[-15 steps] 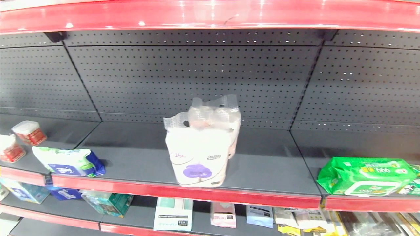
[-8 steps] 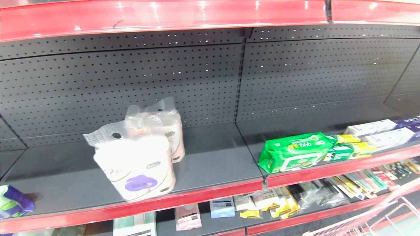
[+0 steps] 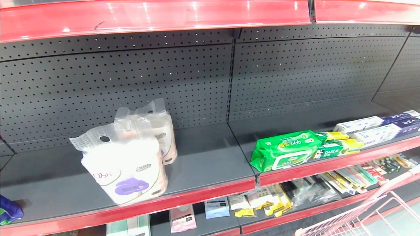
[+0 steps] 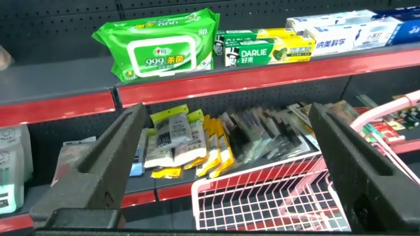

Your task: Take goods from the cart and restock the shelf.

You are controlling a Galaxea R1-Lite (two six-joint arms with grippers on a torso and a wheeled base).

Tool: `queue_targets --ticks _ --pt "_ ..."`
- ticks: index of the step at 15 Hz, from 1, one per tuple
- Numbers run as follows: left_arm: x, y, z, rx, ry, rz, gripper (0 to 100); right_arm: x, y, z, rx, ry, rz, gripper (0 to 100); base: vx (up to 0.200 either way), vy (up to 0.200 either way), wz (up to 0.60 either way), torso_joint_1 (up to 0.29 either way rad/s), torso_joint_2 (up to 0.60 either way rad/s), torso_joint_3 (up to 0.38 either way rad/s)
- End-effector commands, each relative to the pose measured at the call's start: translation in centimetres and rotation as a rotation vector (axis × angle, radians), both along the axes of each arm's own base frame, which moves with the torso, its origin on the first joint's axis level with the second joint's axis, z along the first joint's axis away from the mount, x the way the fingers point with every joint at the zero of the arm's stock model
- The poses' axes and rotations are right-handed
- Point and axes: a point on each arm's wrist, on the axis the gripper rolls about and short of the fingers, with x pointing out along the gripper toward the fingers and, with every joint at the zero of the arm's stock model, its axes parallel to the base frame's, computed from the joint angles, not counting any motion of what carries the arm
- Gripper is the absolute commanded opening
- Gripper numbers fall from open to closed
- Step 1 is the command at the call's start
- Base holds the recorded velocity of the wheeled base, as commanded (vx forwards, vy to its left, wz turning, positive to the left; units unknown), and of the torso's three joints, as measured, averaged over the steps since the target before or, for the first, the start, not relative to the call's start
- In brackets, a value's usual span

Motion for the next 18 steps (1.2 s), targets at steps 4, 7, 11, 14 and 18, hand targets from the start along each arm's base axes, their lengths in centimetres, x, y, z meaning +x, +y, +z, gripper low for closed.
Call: queue_targets --ticks 4,7,11,14,18 --pt "2.4 0.0 13.1 -0.283 -0.040 -0.040 100 0.0 0.0 0.0 0.000 0.001 0.000 100 0.000 0.000 0.00 0.000 0.00 0.000" --pt "8.3 1.4 14.1 -0.026 0.202 0.374 100 0.0 0.0 0.0 0.000 0.001 0.000 100 0.000 0.000 0.00 0.000 0.00 0.000" --pt "12.0 2.8 11.6 -0.050 0.425 0.453 100 0.0 0.0 0.0 0.000 0.001 0.000 100 0.000 0.000 0.00 0.000 0.00 0.000" --pt "13.3 3.2 9.7 -0.074 0.544 0.399 100 0.0 0.0 0.0 0.000 0.001 0.000 100 0.000 0.000 0.00 0.000 0.00 0.000" --pt "14.9 3.7 7.7 -0.107 0.678 0.359 100 0.0 0.0 0.0 0.000 0.001 0.000 100 0.000 0.000 0.00 0.000 0.00 0.000"
